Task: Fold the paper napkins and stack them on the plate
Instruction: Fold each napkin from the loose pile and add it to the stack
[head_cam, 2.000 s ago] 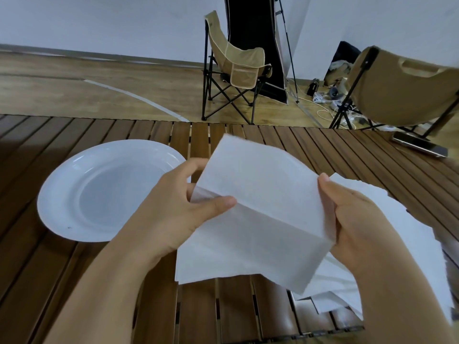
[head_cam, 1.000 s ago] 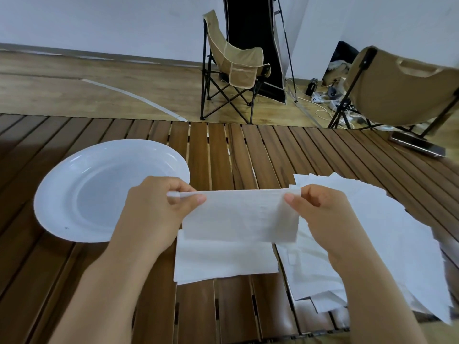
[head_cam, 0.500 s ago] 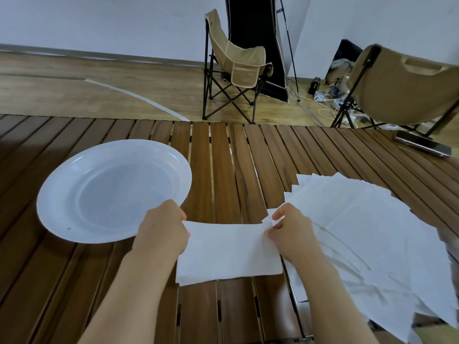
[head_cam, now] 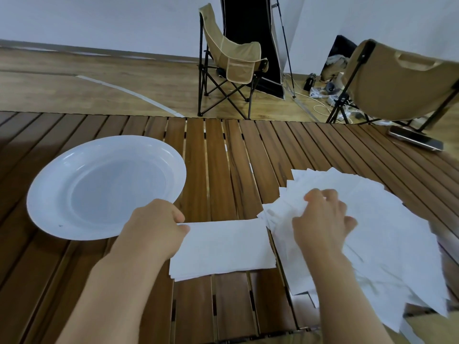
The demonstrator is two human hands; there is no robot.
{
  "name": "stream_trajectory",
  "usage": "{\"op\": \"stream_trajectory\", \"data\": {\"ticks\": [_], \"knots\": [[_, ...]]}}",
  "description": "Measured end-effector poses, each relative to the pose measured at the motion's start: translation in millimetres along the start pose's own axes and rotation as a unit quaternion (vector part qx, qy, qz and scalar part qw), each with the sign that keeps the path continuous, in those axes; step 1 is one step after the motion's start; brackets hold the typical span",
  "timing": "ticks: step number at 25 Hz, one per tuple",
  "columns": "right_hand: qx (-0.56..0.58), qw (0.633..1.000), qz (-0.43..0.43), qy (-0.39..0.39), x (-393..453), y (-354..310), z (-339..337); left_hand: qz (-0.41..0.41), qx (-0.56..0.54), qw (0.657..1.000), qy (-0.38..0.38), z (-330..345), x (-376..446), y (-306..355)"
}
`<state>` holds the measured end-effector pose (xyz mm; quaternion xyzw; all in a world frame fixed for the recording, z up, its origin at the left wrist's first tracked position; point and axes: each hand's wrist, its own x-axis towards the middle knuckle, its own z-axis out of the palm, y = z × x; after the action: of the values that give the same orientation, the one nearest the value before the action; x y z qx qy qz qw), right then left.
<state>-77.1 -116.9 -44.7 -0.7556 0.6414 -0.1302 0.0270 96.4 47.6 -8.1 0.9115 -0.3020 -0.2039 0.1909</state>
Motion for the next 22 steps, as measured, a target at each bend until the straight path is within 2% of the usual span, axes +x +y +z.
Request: {"op": "stream_trajectory", "data": {"ticks": [2, 4, 7, 9, 11, 13, 17, 20, 22], "knots": [[0.016, 0.997, 0.069, -0.027, 4, 12, 1, 0.015, -0.043, 0.999, -0.003, -6, -11, 2], [0.027, 0.995, 0.093, -0.032, 7, 18, 3, 0.034, -0.060, 0.997, -0.018, -7, -14, 3], [0.039, 0.993, 0.108, 0.036, 13, 18, -5, 0.046, -0.068, 0.996, -0.021, -5, -12, 2], [0.102, 0.989, 0.078, 0.079, 15, 14, -23, 0.047, -0.073, 0.996, -0.022, -6, -10, 1], [0.213, 0.974, 0.008, 0.073, 12, 8, -43, 0.051, -0.086, 0.994, -0.033, -7, -9, -2], [0.333, 0.942, -0.031, 0.019, -1, -4, -64, 0.061, -0.099, 0.992, -0.044, -7, -9, -2], [0.522, 0.844, -0.030, -0.119, -21, -17, -81, 0.093, -0.155, 0.980, -0.089, -9, -11, 7], [0.629, 0.754, 0.012, -0.189, -20, -16, -80, 0.130, -0.290, 0.942, -0.106, -16, -14, 17], [0.663, 0.713, 0.060, -0.221, -18, -16, -79, 0.150, -0.348, 0.920, -0.100, -20, -16, 23]]}}
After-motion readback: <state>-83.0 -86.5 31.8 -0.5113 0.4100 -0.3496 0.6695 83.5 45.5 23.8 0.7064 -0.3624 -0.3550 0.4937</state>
